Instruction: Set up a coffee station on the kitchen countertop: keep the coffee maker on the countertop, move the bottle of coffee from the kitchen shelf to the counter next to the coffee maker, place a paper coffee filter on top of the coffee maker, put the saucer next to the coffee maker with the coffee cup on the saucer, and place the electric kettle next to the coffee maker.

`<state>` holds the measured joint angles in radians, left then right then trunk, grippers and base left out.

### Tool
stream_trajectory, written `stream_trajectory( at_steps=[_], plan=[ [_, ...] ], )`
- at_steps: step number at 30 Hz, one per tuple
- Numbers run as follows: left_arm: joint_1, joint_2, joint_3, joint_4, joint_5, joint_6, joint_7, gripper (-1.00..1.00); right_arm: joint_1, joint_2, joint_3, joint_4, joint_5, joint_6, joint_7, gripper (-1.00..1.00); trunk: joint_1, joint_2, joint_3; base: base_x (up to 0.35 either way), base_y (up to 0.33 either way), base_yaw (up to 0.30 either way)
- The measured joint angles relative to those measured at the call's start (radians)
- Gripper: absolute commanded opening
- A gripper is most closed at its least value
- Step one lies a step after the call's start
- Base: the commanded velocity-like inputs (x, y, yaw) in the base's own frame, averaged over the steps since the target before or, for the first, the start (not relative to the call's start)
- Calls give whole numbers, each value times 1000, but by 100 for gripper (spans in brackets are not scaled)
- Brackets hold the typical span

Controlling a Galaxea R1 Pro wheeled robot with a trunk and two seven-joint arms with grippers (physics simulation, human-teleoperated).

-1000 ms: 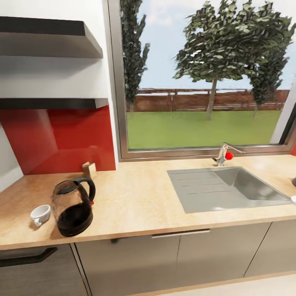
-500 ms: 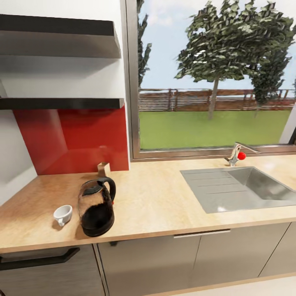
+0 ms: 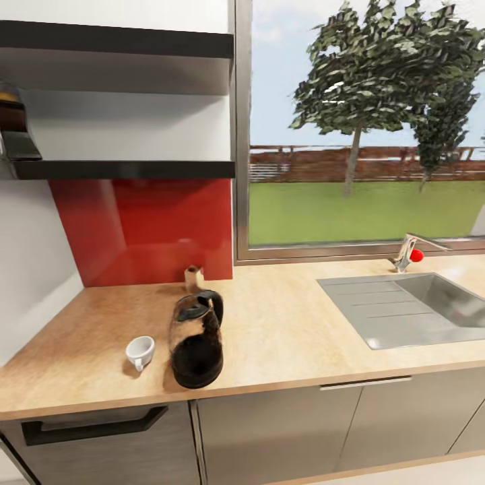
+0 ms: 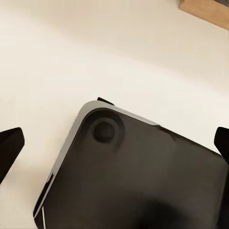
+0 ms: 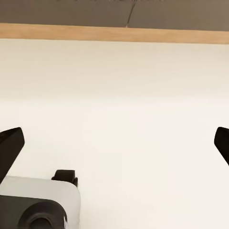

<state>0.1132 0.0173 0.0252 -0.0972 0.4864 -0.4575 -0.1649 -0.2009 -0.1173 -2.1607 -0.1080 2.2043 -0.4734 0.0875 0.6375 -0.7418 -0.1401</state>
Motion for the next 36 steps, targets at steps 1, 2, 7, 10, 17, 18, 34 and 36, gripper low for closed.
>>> stream_trajectory(
  at_steps=[1, 2, 7, 10, 17, 18, 34, 36],
  plan=[
    [0, 0, 1, 0, 0, 0, 0, 100, 0, 0, 0, 0, 0, 2, 0, 100, 0, 0, 0, 0, 338, 0],
    [0, 0, 1, 0, -1, 1, 0, 100, 0, 0, 1, 0, 0, 3, 0, 100, 0, 0, 0, 0, 338, 0],
    [0, -8, 0, 0, -37, 1, 0, 100, 0, 1, 1, 0, 0, 8, 0, 100, 0, 0, 0, 0, 338, 0],
    [0, -13, 1, 0, -88, 2, 6, 100, 0, -1, 1, 0, 3, 8, 2, 100, 0, 0, 0, 0, 339, 0],
    [0, -13, 0, 0, -100, 2, 9, 100, 0, 8, 4, 0, 5, 10, 3, 100, 0, 0, 0, 0, 340, 0],
    [0, -13, 0, 0, -101, 1, 9, 100, 0, 14, 5, 0, 7, 10, 3, 100, 0, 0, 0, 0, 340, 0],
    [0, -2, 10, -11, -129, -6, 12, 100, 0, 42, 9, -14, 22, 64, 3, 100, -2, 0, 0, 27, 280, 0],
    [0, 3, 12, -13, -125, -6, 11, 100, 1, 23, 0, -16, -11, 34, 12, 100, 0, 0, 0, 0, 2, 0]
  ],
)
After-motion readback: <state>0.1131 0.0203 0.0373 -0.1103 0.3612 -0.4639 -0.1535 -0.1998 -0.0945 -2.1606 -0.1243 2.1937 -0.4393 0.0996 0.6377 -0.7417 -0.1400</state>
